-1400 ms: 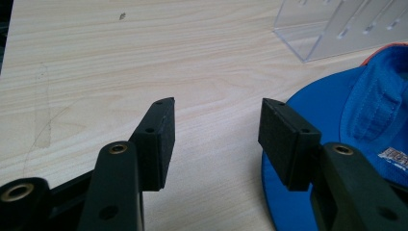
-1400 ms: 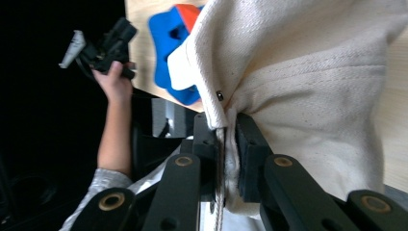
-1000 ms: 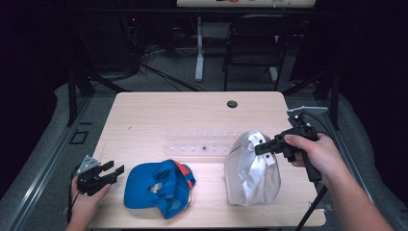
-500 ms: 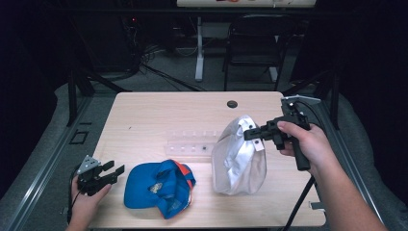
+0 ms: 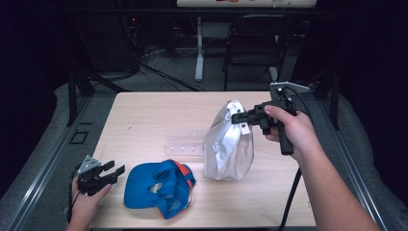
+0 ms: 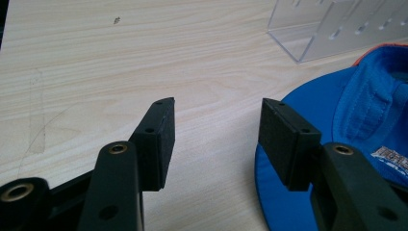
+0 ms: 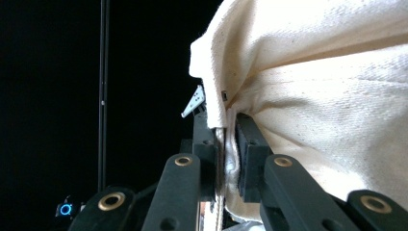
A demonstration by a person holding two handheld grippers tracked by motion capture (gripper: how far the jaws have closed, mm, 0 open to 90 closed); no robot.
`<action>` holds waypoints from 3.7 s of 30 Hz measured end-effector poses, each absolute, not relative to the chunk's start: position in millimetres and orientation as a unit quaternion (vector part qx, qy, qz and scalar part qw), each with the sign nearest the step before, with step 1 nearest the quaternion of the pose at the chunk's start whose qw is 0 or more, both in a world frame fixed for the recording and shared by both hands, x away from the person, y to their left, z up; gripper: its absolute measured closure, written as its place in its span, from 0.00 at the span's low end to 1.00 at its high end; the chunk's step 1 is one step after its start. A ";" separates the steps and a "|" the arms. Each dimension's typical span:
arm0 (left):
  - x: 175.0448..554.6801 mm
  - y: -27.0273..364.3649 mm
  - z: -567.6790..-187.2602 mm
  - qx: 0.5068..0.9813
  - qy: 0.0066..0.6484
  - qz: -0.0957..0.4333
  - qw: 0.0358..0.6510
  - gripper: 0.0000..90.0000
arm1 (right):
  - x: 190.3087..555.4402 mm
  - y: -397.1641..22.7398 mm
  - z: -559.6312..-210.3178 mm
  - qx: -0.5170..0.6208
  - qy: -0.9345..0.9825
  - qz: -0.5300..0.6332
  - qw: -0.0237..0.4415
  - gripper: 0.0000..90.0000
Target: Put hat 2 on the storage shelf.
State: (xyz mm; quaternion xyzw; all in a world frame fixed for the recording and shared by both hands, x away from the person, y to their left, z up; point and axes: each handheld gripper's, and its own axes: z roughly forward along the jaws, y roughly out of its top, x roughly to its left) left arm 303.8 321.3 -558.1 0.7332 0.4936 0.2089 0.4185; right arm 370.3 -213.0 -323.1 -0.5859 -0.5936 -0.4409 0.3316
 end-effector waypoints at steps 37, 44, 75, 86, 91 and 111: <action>299.6 259.7 -503.1 0.767 0.388 0.224 0.460 0.57 | 437.3 -162.9 -317.7 -0.598 -0.582 -0.450 0.319 0.90; 314.5 221.3 -490.5 0.785 0.349 0.223 0.460 0.56 | 447.5 -147.9 -318.5 -0.602 -0.580 -0.448 0.318 0.90; 337.5 134.9 -495.0 0.830 0.293 0.233 0.414 0.64 | 462.8 -126.4 -329.8 -0.619 -0.574 -0.438 0.309 0.90; 342.9 130.7 -496.4 0.840 0.270 0.259 0.393 0.89 | 456.5 -126.4 -330.3 -0.612 -0.576 -0.445 0.311 0.90; 345.3 135.7 -497.7 0.836 0.272 0.253 0.405 0.90 | 454.1 -127.5 -331.5 -0.611 -0.576 -0.445 0.311 0.90; 347.7 141.1 -507.1 0.819 0.272 0.225 0.452 0.91 | 452.4 -124.6 -341.1 -0.604 -0.576 -0.447 0.320 0.90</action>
